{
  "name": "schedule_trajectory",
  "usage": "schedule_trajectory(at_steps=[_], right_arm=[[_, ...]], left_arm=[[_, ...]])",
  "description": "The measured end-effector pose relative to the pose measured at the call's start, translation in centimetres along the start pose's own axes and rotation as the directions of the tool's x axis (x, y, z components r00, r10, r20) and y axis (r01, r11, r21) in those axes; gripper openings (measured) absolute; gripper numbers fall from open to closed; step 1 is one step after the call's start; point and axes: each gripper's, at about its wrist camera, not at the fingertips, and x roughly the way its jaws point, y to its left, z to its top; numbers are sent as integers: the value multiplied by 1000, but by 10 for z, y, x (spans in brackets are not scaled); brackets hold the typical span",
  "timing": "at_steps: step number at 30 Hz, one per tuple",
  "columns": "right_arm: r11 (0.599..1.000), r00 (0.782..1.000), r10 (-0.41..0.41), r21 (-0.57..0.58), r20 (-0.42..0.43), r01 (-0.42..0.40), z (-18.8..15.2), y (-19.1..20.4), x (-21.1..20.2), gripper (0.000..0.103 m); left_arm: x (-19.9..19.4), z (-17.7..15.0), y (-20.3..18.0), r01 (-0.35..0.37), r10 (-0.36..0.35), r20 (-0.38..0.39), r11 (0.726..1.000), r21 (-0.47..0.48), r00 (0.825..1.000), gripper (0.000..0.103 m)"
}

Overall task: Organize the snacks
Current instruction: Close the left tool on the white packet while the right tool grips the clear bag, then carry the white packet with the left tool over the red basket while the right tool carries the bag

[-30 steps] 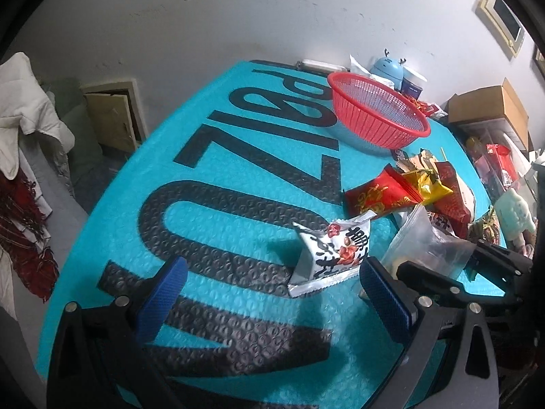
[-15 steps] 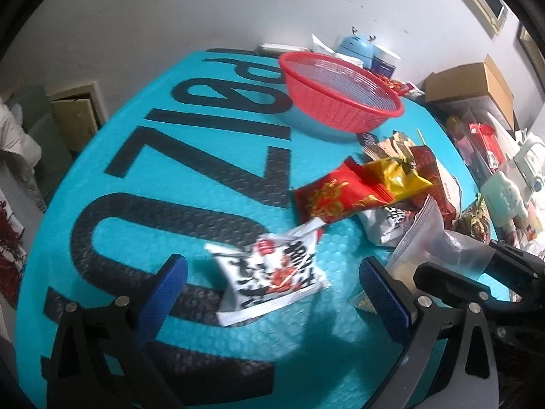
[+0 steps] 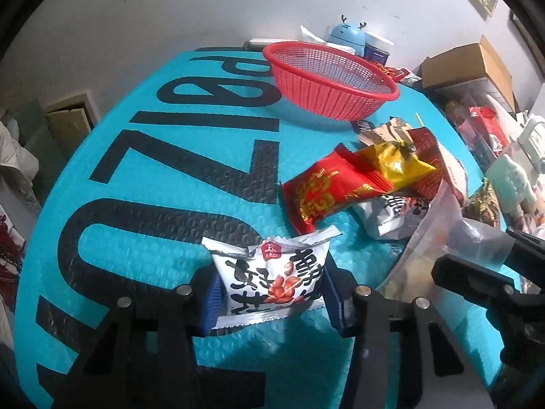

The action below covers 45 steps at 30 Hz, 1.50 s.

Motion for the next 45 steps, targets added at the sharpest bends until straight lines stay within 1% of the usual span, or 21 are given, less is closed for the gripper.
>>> schedule_trajectory(at_steps=[10, 18, 25, 27, 30, 38, 45], right_arm=[[1000, 1000, 14, 12, 19, -15, -7, 4, -13, 35], [1000, 998, 27, 11, 55, -27, -18, 9, -35, 34], [1000, 994, 24, 14, 103, -26, -27, 10, -60, 30], [1000, 993, 14, 17, 114, -16, -31, 9, -67, 28], [1000, 992, 8, 23, 128, -11, -39, 7, -76, 23], [999, 980, -31, 36, 194, 25, -48, 1, -107, 22], [997, 967, -73, 27, 242, 69, -37, -4, -130, 22]], left_arm=[[-28, -11, -8, 0, -1, 52, 1000, 26, 999, 48], [-56, -22, -18, -1, -2, 88, 999, 33, 996, 48], [-79, -30, -34, 28, -34, 127, 999, 44, 991, 48], [-85, -32, -40, 42, -48, 134, 998, 47, 990, 48], [-91, -36, -49, 51, -58, 143, 997, 57, 988, 48], [-107, -35, -70, 90, -104, 174, 992, 86, 979, 48], [-120, -18, -82, 108, -132, 223, 987, 117, 966, 48]])
